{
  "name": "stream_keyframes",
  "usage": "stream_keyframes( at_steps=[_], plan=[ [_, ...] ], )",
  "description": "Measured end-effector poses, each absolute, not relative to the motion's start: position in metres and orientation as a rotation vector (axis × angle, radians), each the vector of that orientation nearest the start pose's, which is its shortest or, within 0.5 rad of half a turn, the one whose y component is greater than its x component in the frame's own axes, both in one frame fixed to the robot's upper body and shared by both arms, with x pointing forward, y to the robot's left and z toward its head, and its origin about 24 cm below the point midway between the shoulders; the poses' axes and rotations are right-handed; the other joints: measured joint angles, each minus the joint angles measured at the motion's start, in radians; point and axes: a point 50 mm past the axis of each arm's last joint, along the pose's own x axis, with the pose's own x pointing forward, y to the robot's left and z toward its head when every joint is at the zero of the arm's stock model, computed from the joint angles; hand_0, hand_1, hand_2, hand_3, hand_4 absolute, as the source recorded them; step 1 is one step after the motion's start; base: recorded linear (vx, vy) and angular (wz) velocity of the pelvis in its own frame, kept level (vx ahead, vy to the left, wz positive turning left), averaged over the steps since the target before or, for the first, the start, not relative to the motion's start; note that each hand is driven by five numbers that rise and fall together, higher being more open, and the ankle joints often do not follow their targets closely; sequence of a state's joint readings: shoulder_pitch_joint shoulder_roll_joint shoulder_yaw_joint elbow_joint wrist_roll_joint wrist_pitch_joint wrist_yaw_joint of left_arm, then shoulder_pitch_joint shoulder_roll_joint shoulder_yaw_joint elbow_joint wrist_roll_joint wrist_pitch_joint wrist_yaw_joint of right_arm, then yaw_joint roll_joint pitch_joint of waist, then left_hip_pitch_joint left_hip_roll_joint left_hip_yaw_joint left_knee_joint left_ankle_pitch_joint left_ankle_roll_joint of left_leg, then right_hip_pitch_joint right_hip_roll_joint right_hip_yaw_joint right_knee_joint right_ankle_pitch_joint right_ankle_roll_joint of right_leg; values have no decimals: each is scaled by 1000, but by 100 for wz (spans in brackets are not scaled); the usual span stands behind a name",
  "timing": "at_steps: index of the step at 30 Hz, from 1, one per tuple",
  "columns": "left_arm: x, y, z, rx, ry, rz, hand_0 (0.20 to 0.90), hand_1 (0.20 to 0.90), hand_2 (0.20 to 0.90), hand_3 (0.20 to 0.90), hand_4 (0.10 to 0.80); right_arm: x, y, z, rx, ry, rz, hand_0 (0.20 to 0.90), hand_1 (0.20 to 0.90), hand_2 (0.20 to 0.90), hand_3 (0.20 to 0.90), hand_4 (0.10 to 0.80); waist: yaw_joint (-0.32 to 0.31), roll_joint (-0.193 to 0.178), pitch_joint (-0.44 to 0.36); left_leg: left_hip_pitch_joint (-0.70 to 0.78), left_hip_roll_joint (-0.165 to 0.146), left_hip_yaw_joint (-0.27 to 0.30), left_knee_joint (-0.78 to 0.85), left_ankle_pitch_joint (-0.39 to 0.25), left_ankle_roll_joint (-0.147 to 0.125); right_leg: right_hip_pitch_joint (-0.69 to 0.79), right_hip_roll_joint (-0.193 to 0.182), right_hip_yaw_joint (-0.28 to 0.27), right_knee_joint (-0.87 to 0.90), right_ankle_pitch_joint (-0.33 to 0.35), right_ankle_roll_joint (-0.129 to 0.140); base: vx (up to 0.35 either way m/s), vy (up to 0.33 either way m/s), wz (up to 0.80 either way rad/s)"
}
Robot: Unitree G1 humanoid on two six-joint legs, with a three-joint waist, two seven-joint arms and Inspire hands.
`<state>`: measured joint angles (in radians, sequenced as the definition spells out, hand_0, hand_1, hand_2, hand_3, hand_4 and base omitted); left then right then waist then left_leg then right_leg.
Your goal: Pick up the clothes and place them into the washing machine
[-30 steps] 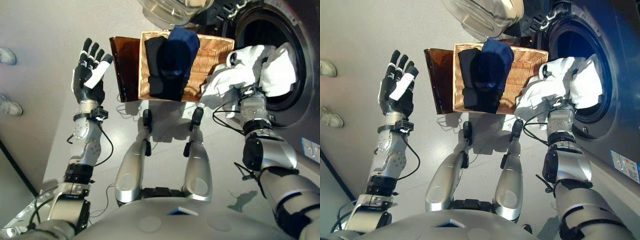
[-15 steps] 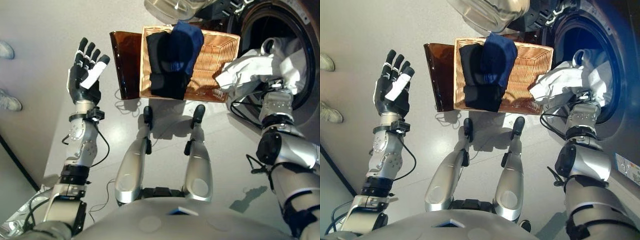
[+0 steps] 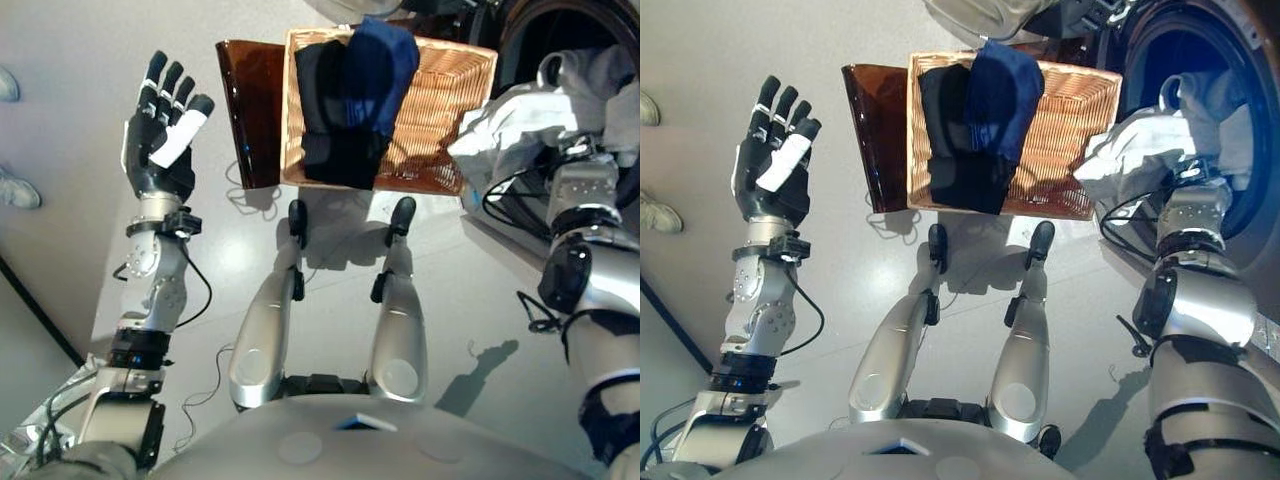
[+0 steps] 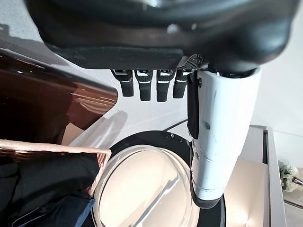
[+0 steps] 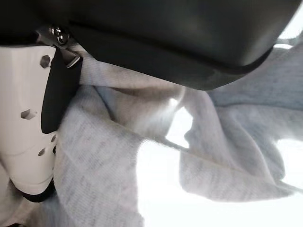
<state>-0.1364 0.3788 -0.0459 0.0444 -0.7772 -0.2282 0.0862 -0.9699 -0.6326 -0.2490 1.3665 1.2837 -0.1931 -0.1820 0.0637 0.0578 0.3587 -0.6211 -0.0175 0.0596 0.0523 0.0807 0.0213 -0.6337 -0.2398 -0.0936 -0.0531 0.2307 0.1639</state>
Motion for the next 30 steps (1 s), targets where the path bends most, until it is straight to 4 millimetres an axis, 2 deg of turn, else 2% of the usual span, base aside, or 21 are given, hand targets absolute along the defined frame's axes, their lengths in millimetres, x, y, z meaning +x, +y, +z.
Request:
stream_keyframes(
  at_steps=[10, 20, 30],
  plan=[
    [277, 217, 100, -410, -277, 46, 900, 900, 900, 900, 800, 349, -362, 126, 1037, -132, -837, 200, 200, 200, 200, 300, 5, 0, 0, -11, -1, -1, 0, 0, 0, -9, -1, 0, 0, 0, 0, 0, 0, 0],
    [286, 214, 122, -413, -358, 5, 900, 900, 900, 900, 800, 358, -359, 150, 1038, -171, -801, 200, 200, 200, 200, 300, 10, 0, 0, -47, -1, -9, -5, 9, -1, -47, -5, -3, 9, 1, 0, 2, -4, 1],
    [286, 210, 137, -406, -419, -57, 900, 900, 900, 900, 800, 360, -365, 169, 928, -138, -777, 200, 200, 200, 200, 300, 34, 4, -2, -98, -1, -26, -40, 44, -5, -111, 0, -11, 19, 1, -1, -13, -10, 4]
  ],
)
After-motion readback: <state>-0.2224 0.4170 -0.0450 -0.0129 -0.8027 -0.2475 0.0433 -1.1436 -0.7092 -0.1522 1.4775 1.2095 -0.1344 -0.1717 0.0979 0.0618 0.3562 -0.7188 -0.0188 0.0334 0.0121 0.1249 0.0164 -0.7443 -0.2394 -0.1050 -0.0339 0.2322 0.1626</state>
